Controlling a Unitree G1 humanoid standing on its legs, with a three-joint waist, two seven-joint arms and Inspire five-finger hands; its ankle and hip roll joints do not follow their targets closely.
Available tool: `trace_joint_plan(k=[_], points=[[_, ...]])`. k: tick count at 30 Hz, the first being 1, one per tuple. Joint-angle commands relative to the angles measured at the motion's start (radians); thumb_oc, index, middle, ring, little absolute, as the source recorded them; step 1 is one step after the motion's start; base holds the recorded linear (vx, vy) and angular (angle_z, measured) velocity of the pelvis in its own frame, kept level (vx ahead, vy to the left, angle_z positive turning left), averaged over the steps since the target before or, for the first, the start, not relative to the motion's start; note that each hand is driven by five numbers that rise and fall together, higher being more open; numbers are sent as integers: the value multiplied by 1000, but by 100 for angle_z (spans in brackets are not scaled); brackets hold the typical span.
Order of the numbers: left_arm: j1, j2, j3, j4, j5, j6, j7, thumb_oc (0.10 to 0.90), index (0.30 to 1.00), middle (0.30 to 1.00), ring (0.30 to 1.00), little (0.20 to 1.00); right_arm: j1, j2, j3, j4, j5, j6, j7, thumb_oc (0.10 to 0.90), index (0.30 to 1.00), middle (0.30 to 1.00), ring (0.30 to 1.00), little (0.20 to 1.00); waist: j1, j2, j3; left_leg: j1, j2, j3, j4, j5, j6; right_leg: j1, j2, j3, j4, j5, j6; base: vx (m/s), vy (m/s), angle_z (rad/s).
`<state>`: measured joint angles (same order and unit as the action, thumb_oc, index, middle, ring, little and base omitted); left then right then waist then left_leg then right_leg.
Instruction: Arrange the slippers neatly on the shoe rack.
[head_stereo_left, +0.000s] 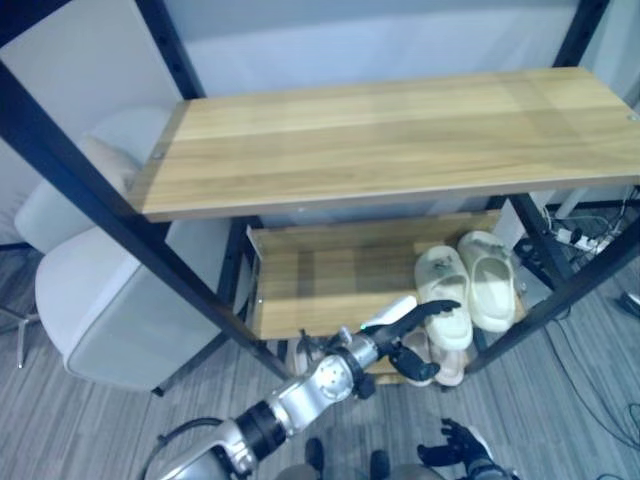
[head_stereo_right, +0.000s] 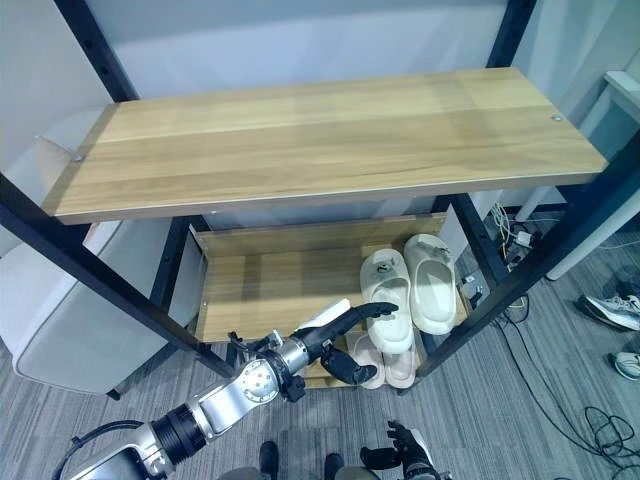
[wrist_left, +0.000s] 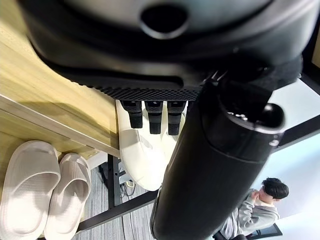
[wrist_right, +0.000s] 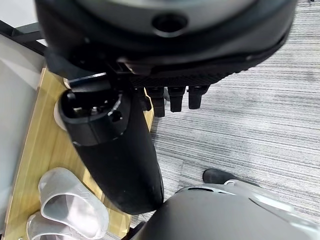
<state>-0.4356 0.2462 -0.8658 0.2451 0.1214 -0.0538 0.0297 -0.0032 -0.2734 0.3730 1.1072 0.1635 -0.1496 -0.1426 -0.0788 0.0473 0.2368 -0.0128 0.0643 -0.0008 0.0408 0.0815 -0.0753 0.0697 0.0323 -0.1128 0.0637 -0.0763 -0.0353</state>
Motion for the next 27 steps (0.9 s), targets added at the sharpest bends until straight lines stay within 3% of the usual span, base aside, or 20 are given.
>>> trace_joint_plan(k=[1,17,27], points=[[-154,-122,18,-13,-29,-120,22,800,900,900,900,900,66,-5,20,-14,2,-20,5,800,900,900,900,900,-3,-4,-25,-44,9,-1,70,-75,3,18,-14,19,-100,-24,62,34,28,-7],[-216,-199,-12,67,7,-125,54,800,900,900,900,900,56,-51,2,-15,14,-26,20,800,900,900,900,900,-43,11,-8,-21,-2,25,-6,-70,15,-29,-28,42,-92,-15,77,30,14,-9],[-291,-167,2,63,103,-137,116,800,900,900,900,900,48,-65,-11,-82,35,-38,-6,800,900,900,900,900,-41,17,-38,-9,-6,35,-58,-63,18,-42,-30,45,-116,-3,88,59,2,-2]])
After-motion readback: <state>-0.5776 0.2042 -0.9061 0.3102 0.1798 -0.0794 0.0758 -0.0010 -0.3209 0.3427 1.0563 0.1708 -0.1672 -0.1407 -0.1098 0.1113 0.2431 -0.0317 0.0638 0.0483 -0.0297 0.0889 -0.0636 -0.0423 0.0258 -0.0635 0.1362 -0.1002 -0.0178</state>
